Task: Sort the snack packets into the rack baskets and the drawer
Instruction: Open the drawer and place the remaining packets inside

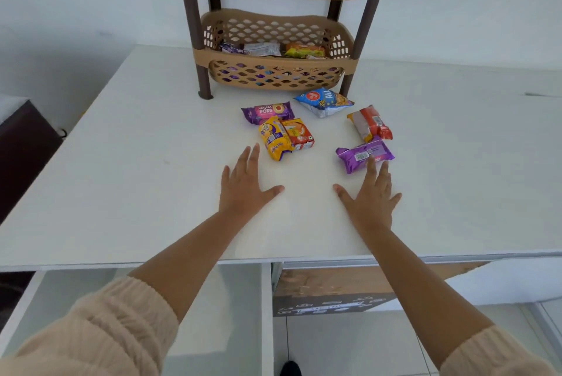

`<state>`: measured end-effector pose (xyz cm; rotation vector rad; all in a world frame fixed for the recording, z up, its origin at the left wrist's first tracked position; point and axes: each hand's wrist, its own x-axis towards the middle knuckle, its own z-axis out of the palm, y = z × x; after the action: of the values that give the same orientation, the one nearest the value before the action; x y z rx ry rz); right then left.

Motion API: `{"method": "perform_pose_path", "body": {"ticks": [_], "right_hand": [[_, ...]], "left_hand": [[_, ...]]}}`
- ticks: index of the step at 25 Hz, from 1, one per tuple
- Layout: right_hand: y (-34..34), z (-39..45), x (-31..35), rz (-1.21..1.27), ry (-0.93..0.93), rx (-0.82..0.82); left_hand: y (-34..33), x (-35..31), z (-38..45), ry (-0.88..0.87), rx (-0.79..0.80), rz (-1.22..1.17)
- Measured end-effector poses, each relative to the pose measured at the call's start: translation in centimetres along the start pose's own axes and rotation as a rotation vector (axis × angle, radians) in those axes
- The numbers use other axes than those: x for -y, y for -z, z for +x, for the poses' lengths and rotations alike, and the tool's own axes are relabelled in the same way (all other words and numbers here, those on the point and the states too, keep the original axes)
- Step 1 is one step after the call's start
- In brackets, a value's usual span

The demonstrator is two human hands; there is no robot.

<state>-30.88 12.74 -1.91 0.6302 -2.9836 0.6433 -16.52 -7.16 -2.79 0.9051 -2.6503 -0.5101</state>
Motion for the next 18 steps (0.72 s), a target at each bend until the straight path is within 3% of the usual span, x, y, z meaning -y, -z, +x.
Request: {"method": "perform_pose_path", "body": {"ticks": [8, 13, 18], "right_hand": [[-0.6, 4.8, -0.1, 0.089, -0.057, -0.077], [-0.6, 5.7, -0.2, 0.099, -0.075, -0.067], [-0.9, 5.6, -0.2, 0.154, -0.055, -0.145]], "left_hand": [[-0.2, 0.3, 6.8, -0.075, -0.016, -0.04], [-0.6, 0.6, 7.9, -0.078, 0.06, 0.02], [-0.7, 0.8, 7.6, -0.146, -0.057, -0.009]]}}
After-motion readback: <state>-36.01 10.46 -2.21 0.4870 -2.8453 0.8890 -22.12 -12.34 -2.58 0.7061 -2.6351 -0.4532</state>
